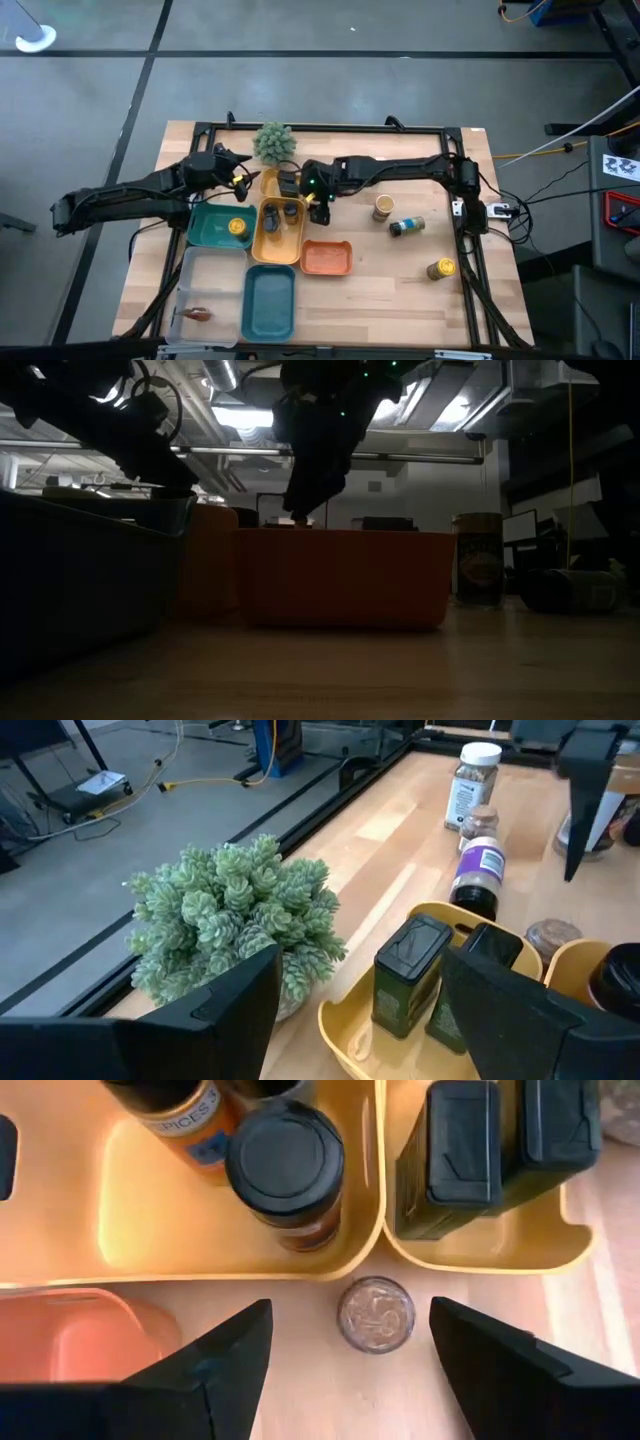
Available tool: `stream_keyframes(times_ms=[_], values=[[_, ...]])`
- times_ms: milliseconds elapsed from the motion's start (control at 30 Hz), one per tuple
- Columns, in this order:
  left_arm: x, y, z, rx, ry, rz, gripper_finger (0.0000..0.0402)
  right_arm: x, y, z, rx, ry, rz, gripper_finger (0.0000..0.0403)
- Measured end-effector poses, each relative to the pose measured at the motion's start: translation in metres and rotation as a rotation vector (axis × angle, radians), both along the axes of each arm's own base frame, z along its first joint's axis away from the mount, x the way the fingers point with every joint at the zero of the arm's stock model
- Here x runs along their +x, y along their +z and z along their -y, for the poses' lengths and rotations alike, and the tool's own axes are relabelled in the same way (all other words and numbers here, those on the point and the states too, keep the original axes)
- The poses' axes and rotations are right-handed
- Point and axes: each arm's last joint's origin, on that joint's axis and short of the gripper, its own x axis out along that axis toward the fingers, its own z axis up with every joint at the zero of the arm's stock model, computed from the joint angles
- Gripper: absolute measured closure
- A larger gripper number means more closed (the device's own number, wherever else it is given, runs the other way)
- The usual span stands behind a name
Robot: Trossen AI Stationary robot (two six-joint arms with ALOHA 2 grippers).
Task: Sort spices by type
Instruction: Put the brown seasoning bottle into the orange bin
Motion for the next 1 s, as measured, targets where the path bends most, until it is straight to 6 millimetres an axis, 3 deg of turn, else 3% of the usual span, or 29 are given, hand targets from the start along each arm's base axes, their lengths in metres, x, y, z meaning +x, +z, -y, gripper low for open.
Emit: stream_keyframes(times_ms=[1000], values=[[-0.004,-0.008,0.002,-0.068,0.018,-0.061,0.0139,0.018,-0.061,0.002,-0.016,-0.012,-0.113,0.0134]])
